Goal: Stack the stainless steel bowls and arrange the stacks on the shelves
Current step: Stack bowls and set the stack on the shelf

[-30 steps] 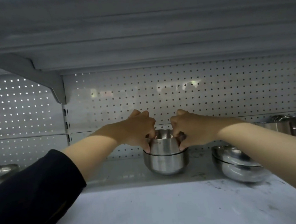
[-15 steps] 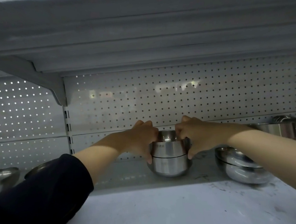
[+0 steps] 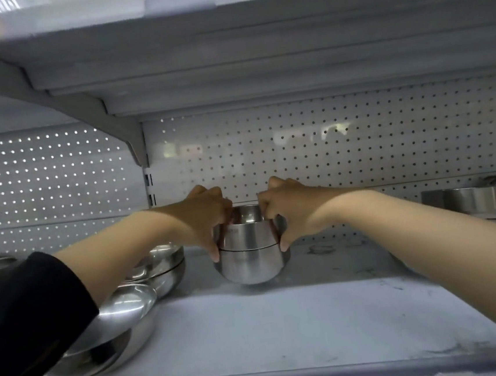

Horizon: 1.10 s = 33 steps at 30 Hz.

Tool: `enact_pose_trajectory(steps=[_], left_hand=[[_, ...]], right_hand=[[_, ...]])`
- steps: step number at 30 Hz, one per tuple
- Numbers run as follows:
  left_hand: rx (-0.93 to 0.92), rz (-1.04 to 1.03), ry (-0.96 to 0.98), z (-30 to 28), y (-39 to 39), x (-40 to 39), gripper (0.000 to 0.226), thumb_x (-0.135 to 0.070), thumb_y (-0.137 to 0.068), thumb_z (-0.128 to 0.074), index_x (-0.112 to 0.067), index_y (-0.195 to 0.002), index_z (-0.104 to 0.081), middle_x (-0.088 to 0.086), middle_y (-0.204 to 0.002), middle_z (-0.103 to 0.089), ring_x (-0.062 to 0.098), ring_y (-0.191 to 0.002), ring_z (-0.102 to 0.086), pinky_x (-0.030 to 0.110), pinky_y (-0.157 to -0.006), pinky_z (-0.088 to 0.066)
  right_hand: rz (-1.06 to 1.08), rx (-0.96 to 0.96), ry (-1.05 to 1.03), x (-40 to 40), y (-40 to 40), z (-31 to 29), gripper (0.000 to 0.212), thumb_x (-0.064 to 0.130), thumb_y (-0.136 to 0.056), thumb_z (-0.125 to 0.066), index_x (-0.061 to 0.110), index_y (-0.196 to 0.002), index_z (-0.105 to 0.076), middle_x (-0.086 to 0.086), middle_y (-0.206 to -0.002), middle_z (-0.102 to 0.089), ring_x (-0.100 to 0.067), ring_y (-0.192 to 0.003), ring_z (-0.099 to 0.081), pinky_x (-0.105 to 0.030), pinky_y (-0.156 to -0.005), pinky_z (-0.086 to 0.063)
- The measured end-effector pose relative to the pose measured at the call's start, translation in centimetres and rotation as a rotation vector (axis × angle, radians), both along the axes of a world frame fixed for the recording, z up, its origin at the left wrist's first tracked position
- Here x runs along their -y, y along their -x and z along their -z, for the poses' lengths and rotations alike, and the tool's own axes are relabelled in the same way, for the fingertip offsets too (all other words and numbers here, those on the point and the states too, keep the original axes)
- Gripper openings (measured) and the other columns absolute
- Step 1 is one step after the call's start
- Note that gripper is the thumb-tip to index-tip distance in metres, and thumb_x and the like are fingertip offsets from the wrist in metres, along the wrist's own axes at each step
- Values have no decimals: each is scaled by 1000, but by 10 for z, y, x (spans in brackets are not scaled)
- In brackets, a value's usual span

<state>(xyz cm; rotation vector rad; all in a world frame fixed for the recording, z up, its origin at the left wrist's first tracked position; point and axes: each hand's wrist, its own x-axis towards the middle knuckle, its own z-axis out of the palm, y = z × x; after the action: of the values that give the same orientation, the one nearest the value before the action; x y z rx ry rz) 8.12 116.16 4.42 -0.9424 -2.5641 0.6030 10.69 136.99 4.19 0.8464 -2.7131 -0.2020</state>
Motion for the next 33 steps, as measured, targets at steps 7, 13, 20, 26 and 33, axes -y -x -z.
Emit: enact_pose_trajectory(steps=[7, 13, 20, 26, 33], left_hand=[[90, -113, 21, 11, -14, 14, 63, -52, -65, -73, -22, -116, -53, -5, -107, -43, 16, -102, -31, 27, -88, -28], [248, -98, -51, -30, -42, 3, 73, -18, -72, -61, -56, -127, -31, -13, -120, -38, 15, -112, -31, 33, -97, -31], [458, 352, -331, -17, -82, -104, 50, -40, -79, -68, -51, -124, -48, -18, -120, -52, 4, -113, -49, 24, -98, -40], [357, 390, -375, 17, -62, -210, 49, -47, -84, -60, -31, -130, -51, -10, -134, -49, 10, -122, -43, 24, -99, -33], [122, 341, -243, 26, -40, -252, 27, -51, -82, -61, -31, -100, -68, -5, -104, -51, 17, -100, -34, 29, -84, -21]], right_hand=[[47, 20, -79, 24, -3, 13, 35, 40, -71, -78, 22, -92, -57, -1, -112, -39, -23, -104, -38, -37, -89, -44], [168, 15, 146, -34, -47, -23, 59, 38, -79, -71, 42, -129, -42, 12, -125, -40, -10, -120, -27, -29, -95, -29], [382, 103, 242, -174, -121, -24, 26, 42, -75, -74, 50, -94, -57, 35, -100, -45, 4, -97, -49, -10, -75, -39], [406, 55, 174, -235, -117, 19, 42, 43, -79, -68, 30, -119, -63, 18, -114, -62, -3, -101, -57, -27, -90, -48], [267, -57, 182, -251, -95, 33, 17, 25, -87, -60, 27, -101, -70, 12, -101, -67, -11, -93, -57, -33, -81, -49]])
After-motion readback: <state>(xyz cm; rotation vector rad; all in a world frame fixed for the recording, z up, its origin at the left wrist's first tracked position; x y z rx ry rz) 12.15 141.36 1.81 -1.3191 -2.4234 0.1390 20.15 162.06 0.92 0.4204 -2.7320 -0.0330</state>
